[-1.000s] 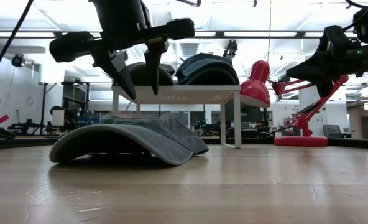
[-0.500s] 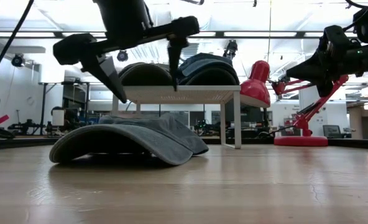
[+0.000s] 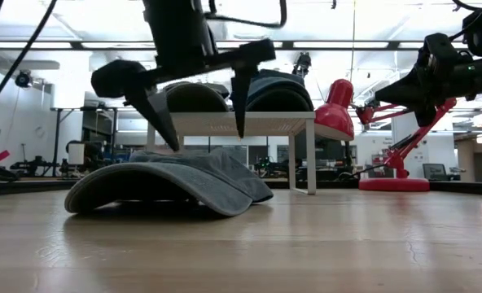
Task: Pick & Place hat
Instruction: Stack the gray cap on the stacked gray caps on the shelf
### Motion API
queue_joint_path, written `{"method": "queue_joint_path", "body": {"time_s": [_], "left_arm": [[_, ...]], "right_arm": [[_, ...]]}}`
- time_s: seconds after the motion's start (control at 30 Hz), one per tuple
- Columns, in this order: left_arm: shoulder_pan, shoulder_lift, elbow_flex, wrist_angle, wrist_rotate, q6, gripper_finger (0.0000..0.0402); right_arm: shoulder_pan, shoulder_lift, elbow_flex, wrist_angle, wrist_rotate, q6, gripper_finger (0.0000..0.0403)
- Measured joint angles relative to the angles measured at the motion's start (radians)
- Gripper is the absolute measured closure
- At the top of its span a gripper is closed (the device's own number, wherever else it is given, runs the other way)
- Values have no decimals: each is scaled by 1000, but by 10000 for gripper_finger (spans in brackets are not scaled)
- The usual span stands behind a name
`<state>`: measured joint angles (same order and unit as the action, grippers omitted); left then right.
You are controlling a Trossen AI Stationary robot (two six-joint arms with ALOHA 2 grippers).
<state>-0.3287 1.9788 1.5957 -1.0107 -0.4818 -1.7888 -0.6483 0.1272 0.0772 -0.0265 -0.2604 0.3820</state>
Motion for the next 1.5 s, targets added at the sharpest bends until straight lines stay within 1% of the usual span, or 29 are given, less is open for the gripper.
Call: {"method": "queue_joint_path", "body": {"time_s": [0.13, 0.27, 0.43, 0.57, 0.63, 0.7, 0.8, 1.0, 1.13, 1.17, 1.23, 1.5], "left_arm": [[38, 8, -26, 23, 85, 19, 24], [63, 10, -80, 72, 154, 17, 24], [78, 10, -159, 103, 291, -15, 26], [79, 8, -203, 126, 335, -64, 37], [78, 7, -215, 129, 335, -76, 59], [78, 7, -219, 129, 335, -77, 91], [78, 7, -221, 125, 316, -79, 156], [77, 7, -223, 125, 297, -96, 300], [73, 6, -223, 125, 270, -96, 380], [70, 5, -223, 125, 251, -98, 389], [66, 2, -224, 122, 228, -104, 391], [46, 1, -175, 25, 220, -109, 397]], "right_arm": [[0, 0, 0, 0, 0, 3, 376], [0, 0, 0, 0, 0, 3, 376], [0, 1, 0, 0, 0, 3, 376], [0, 1, 0, 0, 0, 3, 376], [0, 1, 0, 0, 0, 3, 376], [0, 1, 0, 0, 0, 3, 376], [0, 0, 0, 0, 0, 3, 376], [0, 0, 0, 0, 0, 3, 376], [0, 0, 0, 0, 0, 3, 376], [0, 0, 0, 0, 0, 3, 376], [0, 0, 0, 0, 0, 3, 376], [0, 0, 0, 0, 0, 3, 376]]}}
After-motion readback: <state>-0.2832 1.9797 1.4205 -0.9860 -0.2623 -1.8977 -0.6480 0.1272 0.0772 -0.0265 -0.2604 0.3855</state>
